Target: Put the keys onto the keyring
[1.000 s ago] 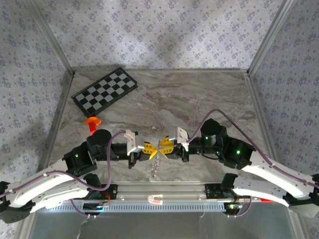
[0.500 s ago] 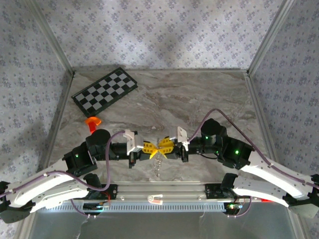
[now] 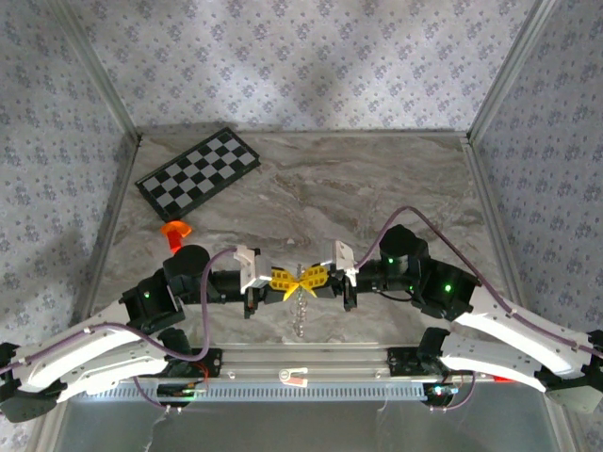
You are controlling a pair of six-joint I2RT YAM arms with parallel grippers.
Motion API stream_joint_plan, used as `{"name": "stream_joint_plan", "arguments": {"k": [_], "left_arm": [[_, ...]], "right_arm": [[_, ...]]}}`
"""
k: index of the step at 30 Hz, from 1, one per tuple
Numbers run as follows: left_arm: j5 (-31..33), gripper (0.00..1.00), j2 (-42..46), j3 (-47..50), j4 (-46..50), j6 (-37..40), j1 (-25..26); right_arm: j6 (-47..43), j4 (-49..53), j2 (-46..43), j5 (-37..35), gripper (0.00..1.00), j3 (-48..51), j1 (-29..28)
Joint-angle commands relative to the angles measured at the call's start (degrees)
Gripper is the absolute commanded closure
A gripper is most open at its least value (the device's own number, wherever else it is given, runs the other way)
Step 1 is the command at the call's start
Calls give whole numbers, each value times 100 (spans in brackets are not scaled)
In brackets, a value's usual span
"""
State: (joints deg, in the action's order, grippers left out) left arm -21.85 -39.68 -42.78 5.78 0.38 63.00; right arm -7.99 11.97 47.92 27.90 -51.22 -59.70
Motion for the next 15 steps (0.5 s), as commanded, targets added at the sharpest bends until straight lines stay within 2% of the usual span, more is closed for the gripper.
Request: {"name": "stream_joint_plan", "arguments": {"k": [1,15], "left_arm": [[-41,100,101,-45,-208,4,0],[284,100,145,-141,331,155,3]], "right_arm": [[-136,92,-33,-52,100,5,20],[-540,1086,109,-151,100,-480,-2]]}}
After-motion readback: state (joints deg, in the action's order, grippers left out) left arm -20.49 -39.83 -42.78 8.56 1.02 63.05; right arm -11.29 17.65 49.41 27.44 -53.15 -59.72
